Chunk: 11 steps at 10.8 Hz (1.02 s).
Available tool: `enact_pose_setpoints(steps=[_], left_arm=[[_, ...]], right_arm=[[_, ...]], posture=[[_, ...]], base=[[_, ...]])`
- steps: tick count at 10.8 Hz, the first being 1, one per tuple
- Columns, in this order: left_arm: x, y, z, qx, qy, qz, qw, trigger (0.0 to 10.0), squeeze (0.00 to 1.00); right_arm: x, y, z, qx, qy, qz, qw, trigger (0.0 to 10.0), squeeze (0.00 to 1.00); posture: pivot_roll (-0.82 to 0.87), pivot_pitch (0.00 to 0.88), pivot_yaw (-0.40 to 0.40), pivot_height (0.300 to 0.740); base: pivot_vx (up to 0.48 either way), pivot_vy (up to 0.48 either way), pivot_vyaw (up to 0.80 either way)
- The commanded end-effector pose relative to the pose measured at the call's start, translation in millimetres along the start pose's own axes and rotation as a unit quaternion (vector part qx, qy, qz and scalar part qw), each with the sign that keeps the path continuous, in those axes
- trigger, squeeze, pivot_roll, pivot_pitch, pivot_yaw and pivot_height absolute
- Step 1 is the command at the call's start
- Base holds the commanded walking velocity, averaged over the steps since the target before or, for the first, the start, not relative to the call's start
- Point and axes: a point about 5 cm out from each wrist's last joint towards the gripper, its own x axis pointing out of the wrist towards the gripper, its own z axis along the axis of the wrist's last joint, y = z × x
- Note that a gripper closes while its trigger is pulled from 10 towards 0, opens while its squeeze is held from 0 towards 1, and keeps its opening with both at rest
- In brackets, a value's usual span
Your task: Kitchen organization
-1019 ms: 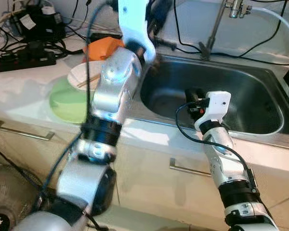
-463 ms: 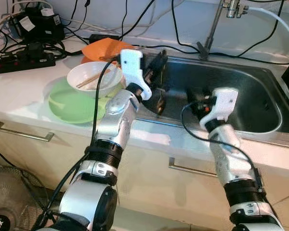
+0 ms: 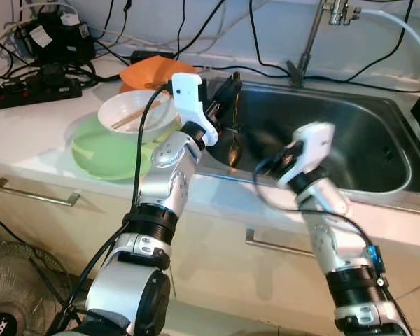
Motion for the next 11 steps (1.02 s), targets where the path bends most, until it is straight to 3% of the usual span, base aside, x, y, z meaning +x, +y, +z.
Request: enact_pose_setpoints(steps=[1,3,9,11], left_arm=[[3.7,-2.2,3.6,0.003,-0.004,-0.009,1.000,10.0,0.00],[5.3,-4.2,4.1,0.002,-0.004,-0.017,1.000,10.0,0.00],[5.1,-11.5,-0.5,0.003,0.008,-0.038,0.999,10.0,0.00],[5.1,-11.0,1.1,0.004,0.006,-0.040,0.999,10.0,0.00]], right_arm=[[-1.9,1.5,2.5,-0.001,0.002,0.015,1.000,10.0,0.00],[-0.1,12.9,-2.6,0.000,0.016,0.042,0.999,10.0,0.00],[17.0,25.3,-15.2,-0.027,0.044,0.046,0.998,10.0,0.00],[26.6,23.2,-16.3,-0.047,0.043,0.012,0.998,10.0,0.00]], posture=[[0.12,0.000,0.019,0.740],[0.13,0.000,0.018,0.740],[0.14,0.000,0.013,0.740],[0.15,0.000,0.011,0.740]], base=[[0.000,0.000,0.00],[0.000,0.000,0.00],[0.000,0.000,0.00],[0.000,0.000,0.00]])
